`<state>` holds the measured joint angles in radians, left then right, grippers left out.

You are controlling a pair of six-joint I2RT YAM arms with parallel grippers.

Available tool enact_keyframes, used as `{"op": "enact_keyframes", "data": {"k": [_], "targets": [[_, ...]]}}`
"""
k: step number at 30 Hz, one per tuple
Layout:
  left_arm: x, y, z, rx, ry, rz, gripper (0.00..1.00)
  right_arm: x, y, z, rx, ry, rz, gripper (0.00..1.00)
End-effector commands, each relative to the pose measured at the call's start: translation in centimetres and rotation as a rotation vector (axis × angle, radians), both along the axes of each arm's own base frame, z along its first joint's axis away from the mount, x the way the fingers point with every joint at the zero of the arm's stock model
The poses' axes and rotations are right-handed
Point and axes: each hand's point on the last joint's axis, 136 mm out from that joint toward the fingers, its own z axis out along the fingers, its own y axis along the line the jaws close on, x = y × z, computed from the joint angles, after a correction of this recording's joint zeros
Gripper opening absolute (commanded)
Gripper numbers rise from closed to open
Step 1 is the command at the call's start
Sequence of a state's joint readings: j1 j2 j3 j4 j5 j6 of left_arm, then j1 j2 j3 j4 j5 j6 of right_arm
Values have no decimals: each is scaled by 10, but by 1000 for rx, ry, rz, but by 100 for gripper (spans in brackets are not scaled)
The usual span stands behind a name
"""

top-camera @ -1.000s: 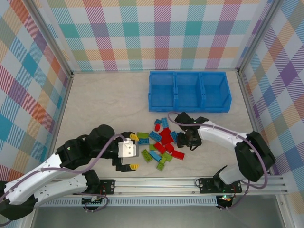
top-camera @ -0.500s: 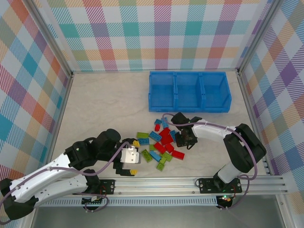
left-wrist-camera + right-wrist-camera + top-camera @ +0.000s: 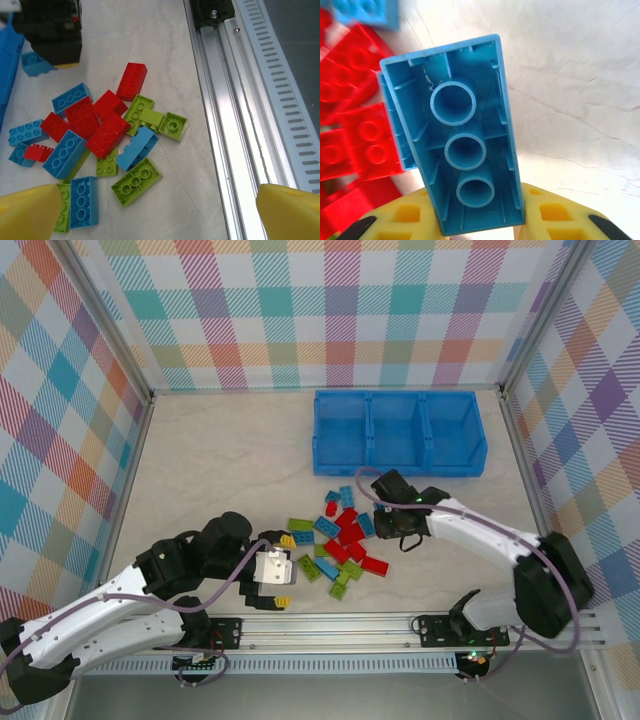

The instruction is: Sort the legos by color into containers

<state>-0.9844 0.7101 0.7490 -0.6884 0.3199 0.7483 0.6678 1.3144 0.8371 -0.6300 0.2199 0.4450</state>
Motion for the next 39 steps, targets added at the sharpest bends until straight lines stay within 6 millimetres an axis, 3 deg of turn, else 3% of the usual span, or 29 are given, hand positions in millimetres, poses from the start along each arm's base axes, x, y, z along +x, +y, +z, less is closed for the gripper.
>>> {"op": "enact_keyframes", "data": {"k": [1,6,9,13,17,21,24,28,30,33,35,39], "targets": [[6,-3,9,-59,-42,30,100,17,-21,39,11,-117,-97,17],[18,-6,28,-171,-76,105,100,73,-70,90,182,-250,-253,17],[24,-7,39,-237,-75,146,100,112,-108,101,186,-261,-342,17],[33,-4,52,-298,-59,223,100,161,-146,87,195,-200,-434,16],[41,3,57,-318,-71,290,100,197,-157,64,180,-150,-458,24],[46,8,63,-344,-90,336,100,216,-171,41,175,-81,-507,35],[47,11,64,-357,-98,346,100,220,-174,44,173,-80,-508,48],[49,10,62,-352,-102,353,100,213,-174,64,182,-132,-504,54],[50,9,61,-347,-98,352,100,207,-173,74,186,-154,-502,63],[51,9,58,-328,-95,353,100,190,-167,91,222,-175,-488,63],[52,10,57,-316,-100,354,100,173,-150,101,302,-183,-454,62],[49,11,49,-276,-109,323,100,118,-89,112,403,-188,-285,62]]}}
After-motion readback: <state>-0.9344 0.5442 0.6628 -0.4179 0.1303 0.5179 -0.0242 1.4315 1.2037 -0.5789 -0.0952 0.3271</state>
